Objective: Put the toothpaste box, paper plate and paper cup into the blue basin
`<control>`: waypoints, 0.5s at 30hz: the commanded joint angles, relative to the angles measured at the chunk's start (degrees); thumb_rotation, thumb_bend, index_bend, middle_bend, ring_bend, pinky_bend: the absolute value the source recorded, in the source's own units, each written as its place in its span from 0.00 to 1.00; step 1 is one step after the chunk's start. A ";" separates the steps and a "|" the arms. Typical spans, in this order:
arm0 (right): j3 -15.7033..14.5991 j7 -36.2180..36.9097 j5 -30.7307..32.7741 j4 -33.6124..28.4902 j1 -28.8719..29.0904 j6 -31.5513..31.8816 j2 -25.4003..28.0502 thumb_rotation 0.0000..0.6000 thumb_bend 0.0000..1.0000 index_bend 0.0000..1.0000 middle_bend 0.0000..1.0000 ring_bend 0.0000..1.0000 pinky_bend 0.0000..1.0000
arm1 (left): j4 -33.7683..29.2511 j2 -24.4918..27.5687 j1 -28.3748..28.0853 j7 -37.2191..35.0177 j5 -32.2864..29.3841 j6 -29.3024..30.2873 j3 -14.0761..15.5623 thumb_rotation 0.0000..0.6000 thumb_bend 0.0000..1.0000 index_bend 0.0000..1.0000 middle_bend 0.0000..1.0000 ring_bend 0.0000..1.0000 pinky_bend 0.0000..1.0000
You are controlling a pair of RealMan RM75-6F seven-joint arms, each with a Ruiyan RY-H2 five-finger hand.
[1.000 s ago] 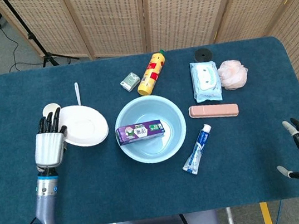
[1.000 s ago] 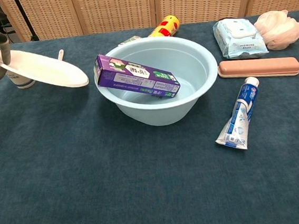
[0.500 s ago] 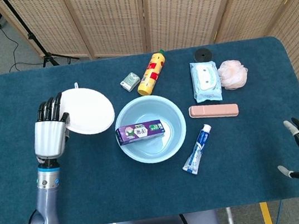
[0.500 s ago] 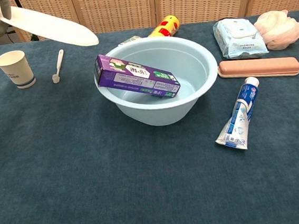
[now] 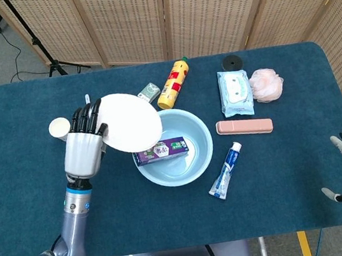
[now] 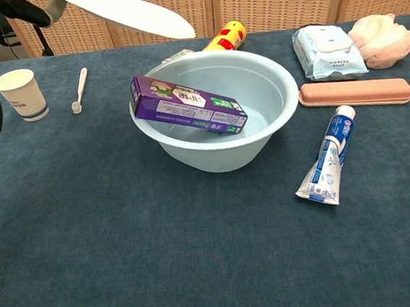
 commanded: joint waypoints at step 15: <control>0.07 2.18 -0.03 0.25 -0.30 0.10 0.88 1.00 0.13 0.00 0.00 0.00 0.00 | 1.12 -8.04 -3.59 3.35 -1.44 -1.53 1.55 1.00 0.43 0.71 0.15 0.15 0.20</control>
